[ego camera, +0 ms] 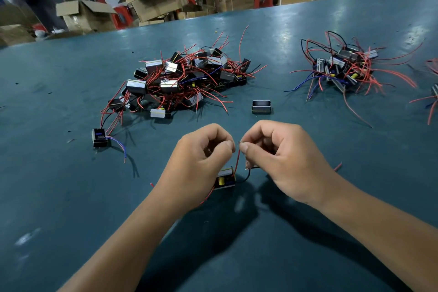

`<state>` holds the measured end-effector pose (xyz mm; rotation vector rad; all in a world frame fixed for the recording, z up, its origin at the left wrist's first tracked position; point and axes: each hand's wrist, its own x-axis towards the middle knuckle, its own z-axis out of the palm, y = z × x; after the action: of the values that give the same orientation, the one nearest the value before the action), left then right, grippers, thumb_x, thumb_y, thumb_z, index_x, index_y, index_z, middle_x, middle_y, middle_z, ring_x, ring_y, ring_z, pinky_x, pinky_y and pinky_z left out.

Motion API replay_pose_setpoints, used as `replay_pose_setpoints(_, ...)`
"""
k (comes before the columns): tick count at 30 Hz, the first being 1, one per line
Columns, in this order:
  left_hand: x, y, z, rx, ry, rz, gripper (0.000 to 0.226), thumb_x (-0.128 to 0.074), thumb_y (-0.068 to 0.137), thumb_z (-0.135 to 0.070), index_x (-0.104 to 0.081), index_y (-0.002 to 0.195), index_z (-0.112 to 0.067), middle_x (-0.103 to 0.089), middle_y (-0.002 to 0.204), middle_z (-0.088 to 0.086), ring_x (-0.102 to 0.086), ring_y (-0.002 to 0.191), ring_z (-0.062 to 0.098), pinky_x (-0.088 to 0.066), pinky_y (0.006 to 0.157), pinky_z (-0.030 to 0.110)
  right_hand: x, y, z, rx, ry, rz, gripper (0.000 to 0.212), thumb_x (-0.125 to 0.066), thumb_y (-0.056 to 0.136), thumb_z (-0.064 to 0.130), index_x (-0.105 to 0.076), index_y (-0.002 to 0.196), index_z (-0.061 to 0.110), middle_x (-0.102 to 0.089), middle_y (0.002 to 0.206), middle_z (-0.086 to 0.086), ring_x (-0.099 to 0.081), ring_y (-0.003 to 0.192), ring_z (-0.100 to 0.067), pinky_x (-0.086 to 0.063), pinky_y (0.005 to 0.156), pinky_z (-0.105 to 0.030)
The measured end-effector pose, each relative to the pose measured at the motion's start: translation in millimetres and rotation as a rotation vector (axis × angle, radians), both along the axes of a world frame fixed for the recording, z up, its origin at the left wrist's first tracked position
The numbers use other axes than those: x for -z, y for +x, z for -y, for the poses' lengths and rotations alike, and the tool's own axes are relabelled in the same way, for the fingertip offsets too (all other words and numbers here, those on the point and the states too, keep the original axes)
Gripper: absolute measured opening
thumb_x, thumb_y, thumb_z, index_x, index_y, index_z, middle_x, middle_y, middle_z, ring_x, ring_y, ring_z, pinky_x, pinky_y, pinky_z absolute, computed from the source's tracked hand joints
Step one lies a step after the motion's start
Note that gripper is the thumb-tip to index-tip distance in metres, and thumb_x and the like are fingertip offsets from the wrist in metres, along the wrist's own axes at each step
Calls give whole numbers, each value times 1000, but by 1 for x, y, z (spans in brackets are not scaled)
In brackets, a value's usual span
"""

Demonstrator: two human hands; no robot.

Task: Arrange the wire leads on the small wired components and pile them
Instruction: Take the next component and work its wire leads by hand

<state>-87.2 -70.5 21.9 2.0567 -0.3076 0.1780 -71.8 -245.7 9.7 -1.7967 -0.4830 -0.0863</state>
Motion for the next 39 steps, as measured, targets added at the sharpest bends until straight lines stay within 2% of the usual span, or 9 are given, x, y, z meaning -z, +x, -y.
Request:
replay_pose_setpoints(4, 0, 2, 3, 1, -355, -304, 21, -50, 76, -19, -64, 61, -23, -47, 61, 5, -39, 54, 17, -32, 52, 28, 1, 0, -1, 12, -4, -8, 9, -64, 85, 24, -65, 76, 23, -69, 62, 7, -65, 58, -8, -54, 62, -31)
replay_pose_setpoints(11, 7, 1, 2, 155, -214, -182, 10, -69, 90, -26, -73, 95, -20, -72, 77, -7, -55, 65, 9, -44, 60, 17, 1, 7, 3, 12, 82, -84, 12, -66, 91, 6, -68, 81, 13, -70, 64, -1, -66, 61, -10, -51, 65, -24)
replay_pose_setpoints(16, 9, 4, -1, 98, -218, -120, 6, -68, 94, -12, -71, 91, -8, -69, 72, -6, -54, 59, -1, -41, 58, 10, -1, 8, 5, -4, 87, -122, 12, -65, 91, 8, -69, 82, 14, -71, 65, 0, -63, 60, -3, -44, 59, -9)
replay_pose_setpoints(21, 8, 7, -8, 101, -221, -118, 10, -69, 94, -17, -70, 84, -16, -63, 70, -7, -50, 60, 7, -42, 58, 17, 1, 10, 6, 37, 39, -101, 11, -67, 91, 18, -69, 80, 21, -71, 66, 3, -65, 64, -18, -48, 62, -26)
replay_pose_setpoints(24, 8, 8, -10, 96, -183, -100, 9, -68, 89, -28, -70, 86, -20, -62, 70, -4, -50, 63, 10, -43, 60, 22, 0, 10, 7, 44, 13, -78, 6, -66, 86, 27, -68, 82, 25, -72, 69, 2, -67, 68, -25, -51, 64, -35)
replay_pose_setpoints(29, 9, 10, -15, 81, -93, -84, 7, -67, 89, -36, -70, 91, -30, -64, 75, 11, -54, 65, 15, -47, 63, 38, -4, 12, 10, 3, -17, -72, 10, -66, 93, 14, -69, 89, 22, -74, 79, 4, -69, 74, -10, -49, 70, -20)
replay_pose_setpoints(34, 8, 12, -28, 77, 73, -91, 18, -70, 94, -21, -67, 98, -38, -68, 83, -8, -58, 64, 16, -48, 63, 21, -19, 15, 26, 79, -215, 26, 24, -59, 95, 9, -67, 112, 24, -71, 103, 12, -64, 100, 1, -48, 90, -14)
replay_pose_setpoints(36, 6, 11, -30, 52, 169, -42, 20, -74, 90, -20, -67, 99, -37, -62, 82, -21, -51, 63, 3, -40, 62, 11, -22, 17, 33, 157, -325, 82, 25, -58, 95, 9, -65, 115, 23, -68, 106, 14, -62, 101, 3, -44, 92, -10)
replay_pose_setpoints(39, 6, 11, -30, 2, 366, 45, 26, -77, 86, -31, -63, 107, -35, -61, 99, -25, -54, 89, -3, -36, 74, 7, -23, 20, 39, 252, -507, 71, 15, -60, 95, 19, -61, 109, 21, -65, 96, 14, -62, 92, -2, -48, 84, -19)
